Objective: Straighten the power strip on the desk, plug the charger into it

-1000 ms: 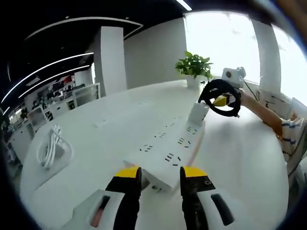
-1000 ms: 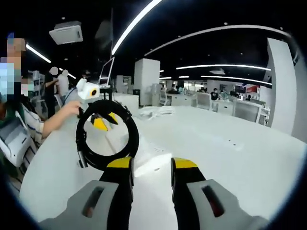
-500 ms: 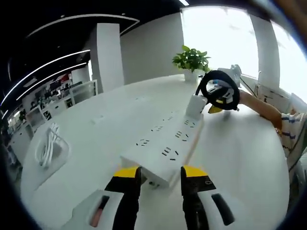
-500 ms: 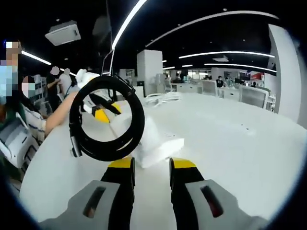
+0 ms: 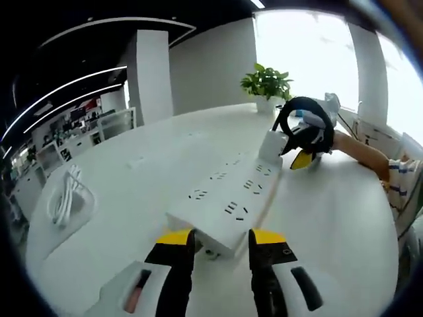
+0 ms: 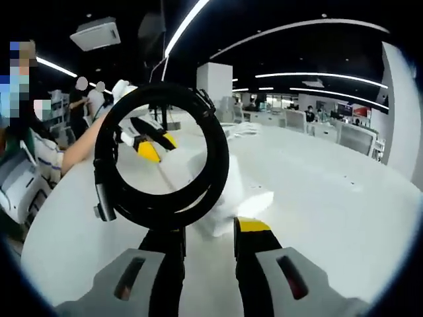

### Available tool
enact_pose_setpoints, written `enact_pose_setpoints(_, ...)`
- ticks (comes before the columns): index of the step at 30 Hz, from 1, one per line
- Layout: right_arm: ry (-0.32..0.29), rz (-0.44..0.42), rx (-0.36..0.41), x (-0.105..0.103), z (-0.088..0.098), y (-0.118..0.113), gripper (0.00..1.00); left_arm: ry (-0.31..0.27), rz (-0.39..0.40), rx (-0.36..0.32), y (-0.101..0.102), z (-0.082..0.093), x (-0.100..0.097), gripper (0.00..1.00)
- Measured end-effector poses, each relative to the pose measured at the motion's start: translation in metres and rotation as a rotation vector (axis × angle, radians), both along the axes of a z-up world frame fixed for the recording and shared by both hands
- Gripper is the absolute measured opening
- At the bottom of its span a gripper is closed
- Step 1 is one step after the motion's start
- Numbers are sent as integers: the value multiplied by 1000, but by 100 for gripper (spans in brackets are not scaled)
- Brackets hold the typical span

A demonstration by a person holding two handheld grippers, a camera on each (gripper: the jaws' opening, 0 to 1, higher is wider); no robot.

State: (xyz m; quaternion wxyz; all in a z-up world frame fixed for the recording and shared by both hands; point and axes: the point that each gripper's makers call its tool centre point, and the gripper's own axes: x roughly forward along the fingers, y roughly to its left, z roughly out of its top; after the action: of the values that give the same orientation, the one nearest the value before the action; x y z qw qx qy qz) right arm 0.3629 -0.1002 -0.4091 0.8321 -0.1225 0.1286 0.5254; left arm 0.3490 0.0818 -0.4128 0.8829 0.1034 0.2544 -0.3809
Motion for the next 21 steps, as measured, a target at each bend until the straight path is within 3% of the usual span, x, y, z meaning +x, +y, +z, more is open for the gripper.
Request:
enact_pose_setpoints(8, -7, -17, -9, 1, -1, 2, 28, -7, 1, 11, -1, -2, -3, 33)
enact_pose_setpoints(13, 3, -28, -8, 2, -1, 1, 27, 25, 16, -54, -1, 0, -2, 34)
enact_pose_setpoints(21, 18, -35, 0, 0, -1, 3, 27, 22, 12, -58, -1, 0, -1, 33)
